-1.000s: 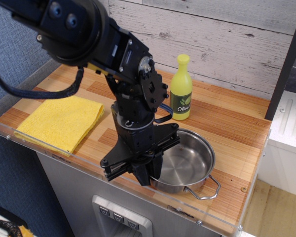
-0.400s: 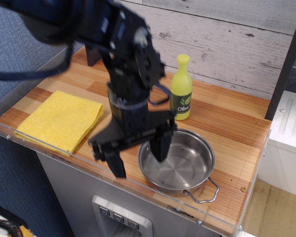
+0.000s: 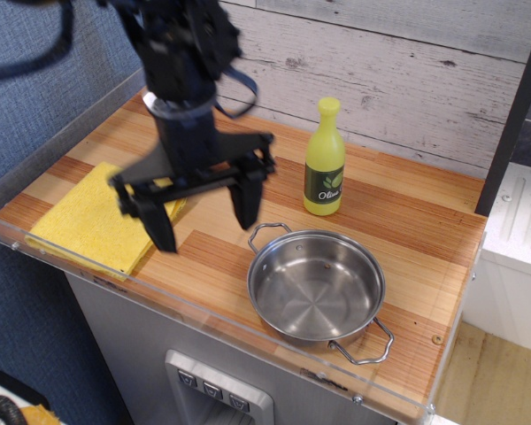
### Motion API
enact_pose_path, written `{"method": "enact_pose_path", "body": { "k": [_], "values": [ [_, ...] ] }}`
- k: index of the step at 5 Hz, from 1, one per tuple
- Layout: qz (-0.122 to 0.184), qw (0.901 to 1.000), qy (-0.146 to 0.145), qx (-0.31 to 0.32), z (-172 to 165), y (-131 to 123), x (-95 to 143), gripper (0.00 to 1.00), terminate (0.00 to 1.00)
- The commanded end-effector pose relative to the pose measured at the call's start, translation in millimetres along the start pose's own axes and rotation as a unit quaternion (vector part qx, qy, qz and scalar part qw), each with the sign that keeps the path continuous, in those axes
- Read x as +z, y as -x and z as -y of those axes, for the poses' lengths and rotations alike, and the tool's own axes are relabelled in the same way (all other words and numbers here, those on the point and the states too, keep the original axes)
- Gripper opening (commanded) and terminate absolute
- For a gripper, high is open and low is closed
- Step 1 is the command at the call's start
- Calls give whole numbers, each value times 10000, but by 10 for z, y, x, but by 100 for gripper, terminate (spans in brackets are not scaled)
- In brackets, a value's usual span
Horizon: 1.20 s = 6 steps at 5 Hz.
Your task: Move the pan into the empty corner of the table.
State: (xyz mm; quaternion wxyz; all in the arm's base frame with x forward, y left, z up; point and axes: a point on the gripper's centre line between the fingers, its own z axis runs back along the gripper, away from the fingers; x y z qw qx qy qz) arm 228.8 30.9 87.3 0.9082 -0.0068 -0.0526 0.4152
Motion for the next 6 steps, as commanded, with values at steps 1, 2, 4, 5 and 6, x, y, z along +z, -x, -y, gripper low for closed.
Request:
{"method": "enact_pose_path", "body": {
  "k": [1,2,4,5,6],
  "values": [
    [212,9919,-16,-1250,-144,-621,47,100,0],
    [195,9896,74,-1426,-223,-827,61,100,0],
    [520,9865,-15,-1553,-292,-1058,100,100,0],
    [520,9865,-15,-1553,-292,-1058,100,100,0],
    [520,9865,-15,-1553,-292,-1058,100,100,100]
  ]
}}
